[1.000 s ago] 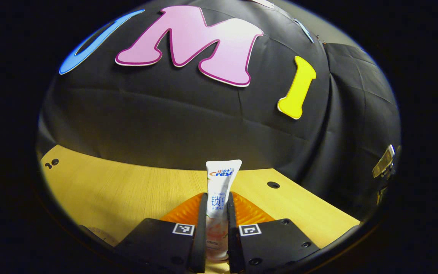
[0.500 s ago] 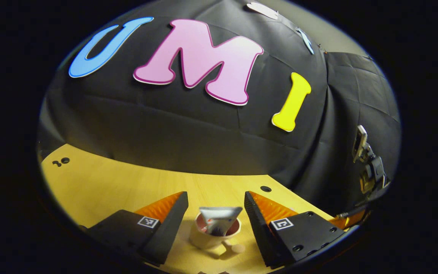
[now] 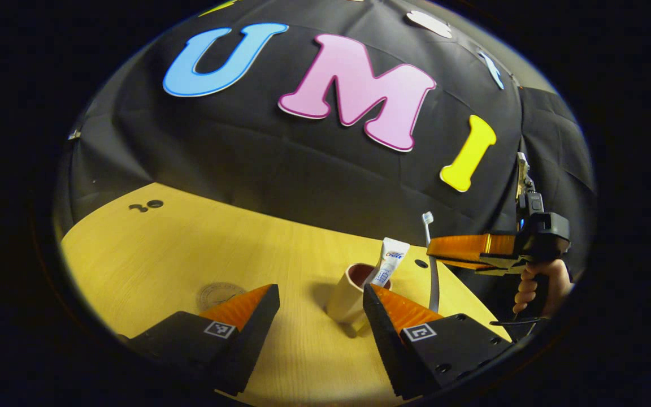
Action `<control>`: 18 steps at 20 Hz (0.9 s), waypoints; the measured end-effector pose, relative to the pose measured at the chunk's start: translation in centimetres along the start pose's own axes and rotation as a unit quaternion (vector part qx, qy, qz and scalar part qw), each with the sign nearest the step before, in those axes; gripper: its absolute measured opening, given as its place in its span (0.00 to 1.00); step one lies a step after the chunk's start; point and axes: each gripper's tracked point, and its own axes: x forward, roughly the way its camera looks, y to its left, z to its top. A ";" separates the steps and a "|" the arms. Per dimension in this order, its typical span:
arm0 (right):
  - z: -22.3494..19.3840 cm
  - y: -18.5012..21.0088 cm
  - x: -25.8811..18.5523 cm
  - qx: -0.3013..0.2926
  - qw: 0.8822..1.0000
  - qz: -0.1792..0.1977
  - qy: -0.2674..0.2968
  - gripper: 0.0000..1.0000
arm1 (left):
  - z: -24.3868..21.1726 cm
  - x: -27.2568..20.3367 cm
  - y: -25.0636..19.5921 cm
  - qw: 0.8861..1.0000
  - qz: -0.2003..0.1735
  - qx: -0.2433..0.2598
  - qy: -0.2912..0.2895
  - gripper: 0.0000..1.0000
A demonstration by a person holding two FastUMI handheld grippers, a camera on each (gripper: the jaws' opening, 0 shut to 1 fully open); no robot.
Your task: Put the toothbrush and toothpaste on the desktop into the cup, then pick up the cup and place it on the coaster on the desktop.
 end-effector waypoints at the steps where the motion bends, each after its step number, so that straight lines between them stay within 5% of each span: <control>1: 0.2 0.4 0.4 0.002 1.000 0.008 -0.009 0.05 | -0.1 -0.5 0.6 1.000 0.006 -0.001 0.000 0.92; 18: 1.6 2.8 3.8 -0.093 0.980 0.042 -0.170 0.05 | -3.3 -1.4 0.4 1.000 -0.001 0.019 0.015 0.92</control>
